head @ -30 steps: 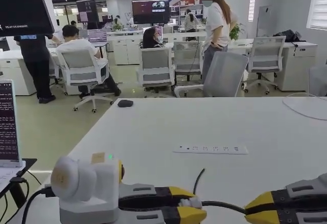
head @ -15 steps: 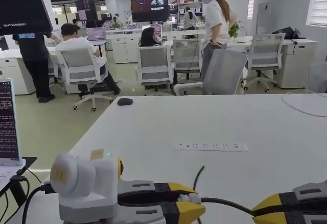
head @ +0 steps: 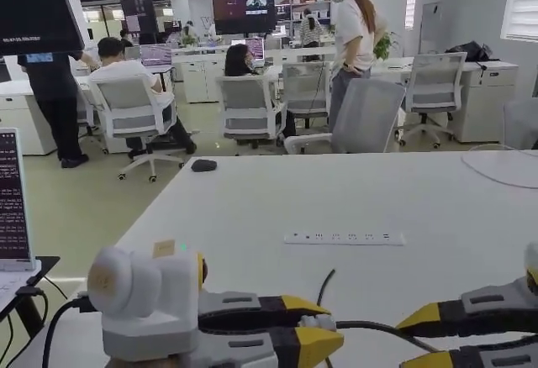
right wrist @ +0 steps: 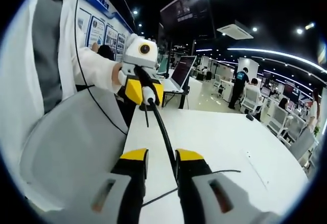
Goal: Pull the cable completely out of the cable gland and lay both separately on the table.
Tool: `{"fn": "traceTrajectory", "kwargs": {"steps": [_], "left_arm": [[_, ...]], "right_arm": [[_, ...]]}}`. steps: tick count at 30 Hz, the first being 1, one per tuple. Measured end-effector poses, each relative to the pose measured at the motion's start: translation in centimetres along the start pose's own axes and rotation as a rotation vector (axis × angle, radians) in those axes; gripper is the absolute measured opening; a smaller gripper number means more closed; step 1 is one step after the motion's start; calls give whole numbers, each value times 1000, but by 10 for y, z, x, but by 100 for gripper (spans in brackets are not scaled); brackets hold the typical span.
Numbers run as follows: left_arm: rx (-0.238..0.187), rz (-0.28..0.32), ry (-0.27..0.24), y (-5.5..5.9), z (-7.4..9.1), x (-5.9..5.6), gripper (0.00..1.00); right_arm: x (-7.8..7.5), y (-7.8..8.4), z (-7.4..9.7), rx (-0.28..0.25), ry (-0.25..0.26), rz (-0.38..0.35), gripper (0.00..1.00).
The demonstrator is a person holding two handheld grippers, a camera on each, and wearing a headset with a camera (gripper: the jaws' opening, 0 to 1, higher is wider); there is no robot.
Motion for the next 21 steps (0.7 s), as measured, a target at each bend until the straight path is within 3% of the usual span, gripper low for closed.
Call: {"fn": "traceTrajectory", "kwargs": {"steps": [3,5,8,11,15,18,21], "left_arm": [[2,3,10,1,-2,-2,17],[1,5,15,1,-4,-3,17],[-5,8,23,-1,-6,-5,17],[-9,8,20,-2,-7,-5,17],[-13,26,18,-4,-2,-3,17],[-14,15,21,-5,-2,-5,17],[-19,16,22,-6,-3,-4,17]], "right_arm": [[3,-18,-11,-22,-34,39,22],[5,-22,-17,-12,-57,77,21],[7,-30,-29,-37,-79,85,17],[8,-31,-33,-40,-86,93,7],[6,-31,-32,-69,-70,38,7],[7,-32,-32,-80,-65,71,6],[7,-34,-30,-96,-59,51,4]]}}
Point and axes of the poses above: the centre of the closed fingertips' face, and the gripper's own axes: z roughly backward along the fingers, x roughly to its left, y roughly out of its underside, the point moved 3 cm from there along z, roughly backward along the fingers, and after that the axes turned 7 degrees about -x, right-handed, at the moved point
